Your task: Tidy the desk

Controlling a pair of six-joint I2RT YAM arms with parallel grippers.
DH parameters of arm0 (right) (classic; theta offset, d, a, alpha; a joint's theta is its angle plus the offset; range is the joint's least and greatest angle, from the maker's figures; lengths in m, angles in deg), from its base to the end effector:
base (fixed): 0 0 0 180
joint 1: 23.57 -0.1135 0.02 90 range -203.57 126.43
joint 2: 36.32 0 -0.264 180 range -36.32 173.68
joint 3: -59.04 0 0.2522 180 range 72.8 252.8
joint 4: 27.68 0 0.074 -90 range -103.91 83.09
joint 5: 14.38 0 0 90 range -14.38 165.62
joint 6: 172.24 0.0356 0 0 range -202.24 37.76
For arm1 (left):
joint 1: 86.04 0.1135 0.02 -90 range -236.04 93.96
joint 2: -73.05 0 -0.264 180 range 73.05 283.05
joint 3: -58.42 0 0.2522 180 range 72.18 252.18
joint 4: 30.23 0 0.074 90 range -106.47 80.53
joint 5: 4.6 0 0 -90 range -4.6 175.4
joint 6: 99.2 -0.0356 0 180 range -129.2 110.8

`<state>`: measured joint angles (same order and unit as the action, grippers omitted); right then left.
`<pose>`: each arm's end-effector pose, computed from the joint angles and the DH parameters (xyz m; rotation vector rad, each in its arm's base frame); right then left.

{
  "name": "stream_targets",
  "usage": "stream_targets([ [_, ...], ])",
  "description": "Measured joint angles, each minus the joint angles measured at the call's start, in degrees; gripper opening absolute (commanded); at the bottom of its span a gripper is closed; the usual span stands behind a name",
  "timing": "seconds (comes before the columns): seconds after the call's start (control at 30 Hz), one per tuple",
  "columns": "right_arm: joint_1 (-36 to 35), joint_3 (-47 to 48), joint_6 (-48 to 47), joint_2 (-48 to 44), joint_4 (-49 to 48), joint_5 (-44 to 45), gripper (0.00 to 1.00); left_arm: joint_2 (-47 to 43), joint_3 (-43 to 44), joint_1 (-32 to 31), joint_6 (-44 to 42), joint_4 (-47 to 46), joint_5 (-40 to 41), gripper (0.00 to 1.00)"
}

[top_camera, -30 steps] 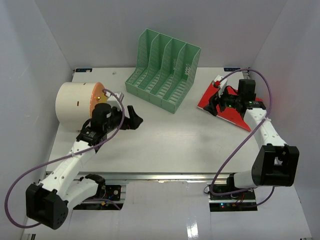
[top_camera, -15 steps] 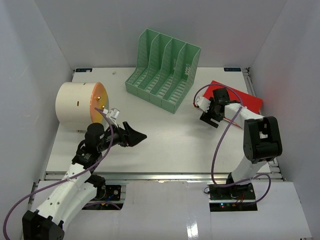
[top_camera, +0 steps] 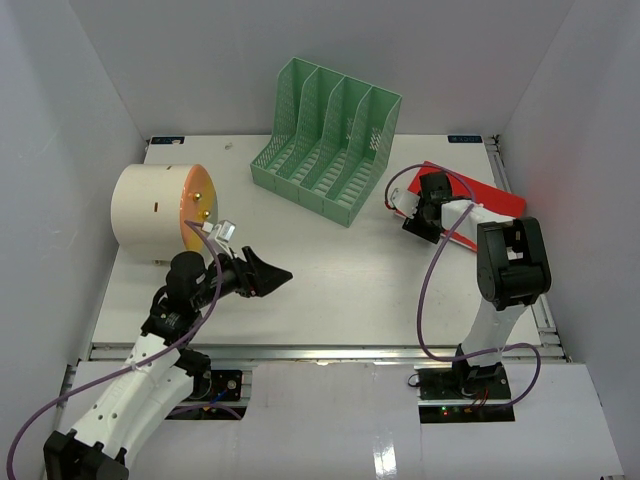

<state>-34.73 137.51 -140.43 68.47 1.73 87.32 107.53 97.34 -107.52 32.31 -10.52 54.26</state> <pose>0.3691 0.0654 0.1670 -1.4201 2.1980 -0.5675 0.1371 -0.0737 0.2550 0.0694 1.9910 -1.2403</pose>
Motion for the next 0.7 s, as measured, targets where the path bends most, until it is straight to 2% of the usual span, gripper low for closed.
stream_targets([
  [0.1, 0.0, 0.0, 0.44, 0.83, -0.76, 0.59, 0.55, -0.12, -0.47, 0.0, 0.45, -0.14, -0.07, 0.98],
  [0.2, 0.0, -0.06, 1.0, 1.12, -1.0, 0.8, 0.41, 0.32, -1.59, 0.0, 1.45, -1.59, -0.57, 0.98],
  [0.3, -0.08, -1.08, 1.5, 1.11, -2.02, 0.65, 0.23, 1.86, -3.86, 0.0, 4.09, -5.8, -1.42, 0.98],
  [0.5, -0.17, -1.66, 2.53, 0.76, -2.46, 0.41, 0.18, 8.65, -9.57, 0.0, 12.26, -18.72, -1.89, 0.98],
  [0.7, -0.11, -4.62, 2.51, -1.62, -3.79, -0.91, 0.11, 18.28, -10.42, 0.0, 17.36, -29.18, -1.17, 0.98],
])
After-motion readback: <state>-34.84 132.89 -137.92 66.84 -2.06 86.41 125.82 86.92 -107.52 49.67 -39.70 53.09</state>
